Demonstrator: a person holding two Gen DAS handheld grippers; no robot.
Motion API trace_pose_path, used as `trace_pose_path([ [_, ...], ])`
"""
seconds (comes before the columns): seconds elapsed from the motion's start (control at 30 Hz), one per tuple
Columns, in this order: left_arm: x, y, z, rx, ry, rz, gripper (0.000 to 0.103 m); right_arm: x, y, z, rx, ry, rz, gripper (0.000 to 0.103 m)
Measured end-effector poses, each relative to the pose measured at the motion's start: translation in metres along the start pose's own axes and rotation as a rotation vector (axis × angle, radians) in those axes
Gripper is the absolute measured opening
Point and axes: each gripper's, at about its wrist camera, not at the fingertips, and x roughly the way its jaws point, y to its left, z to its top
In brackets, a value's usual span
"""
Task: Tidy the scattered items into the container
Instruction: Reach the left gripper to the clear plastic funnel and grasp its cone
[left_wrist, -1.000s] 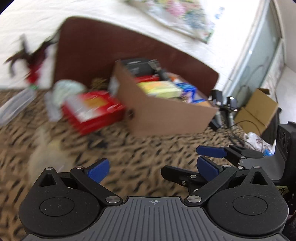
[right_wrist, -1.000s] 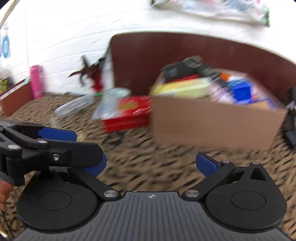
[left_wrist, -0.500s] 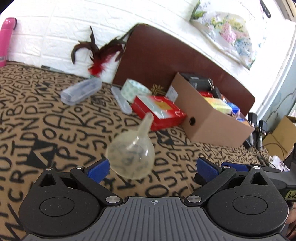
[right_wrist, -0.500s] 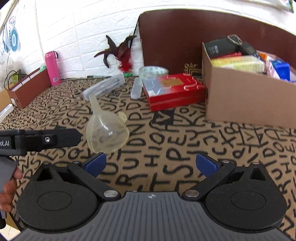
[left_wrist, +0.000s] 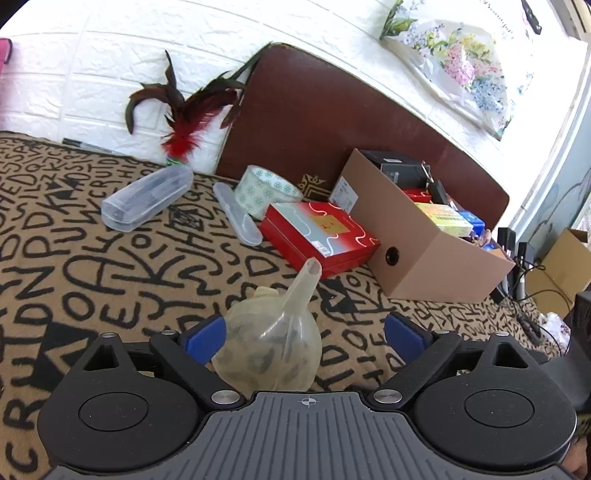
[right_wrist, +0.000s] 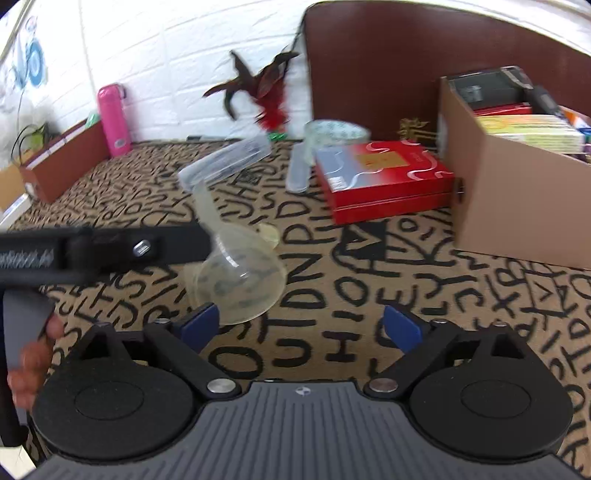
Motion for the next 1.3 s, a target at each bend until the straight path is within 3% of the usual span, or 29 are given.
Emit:
trace_pose_path([
  [0.4,0.032,0.012,0.005,0.063,0.075,0.011,0.081,0.034,0.023,0.002,-0.043,0.056,0.082,0.084],
  [0.6,0.051,0.034,0.0,-0.011,0.139,-0.018,0.09,0.049,0.028,0.005,-0.084,0.043,0.078,0.085],
  [0.7,0.052,0.031,0.0,0.033,0.141,-0.02,0.084,0.058,0.034,0.005,-0.136,0.027,0.077,0.088],
  [0.87,0.055,0.033,0.002,0.043,0.152,-0.037,0.087,0.068,0.042,0.004,-0.191,-0.003,0.061,0.088],
  [1.13,0.043,0.014,0.0,0.094,0.191,-0.03,0.082,0.056,0.042,0.0,-0.164,-0.001,0.069,0.085],
  [1.3,0.028,-0.017,0.004,0.155,0.158,-0.039,0.082,0.029,0.038,-0.006,-0.136,-0.035,0.063,0.085],
])
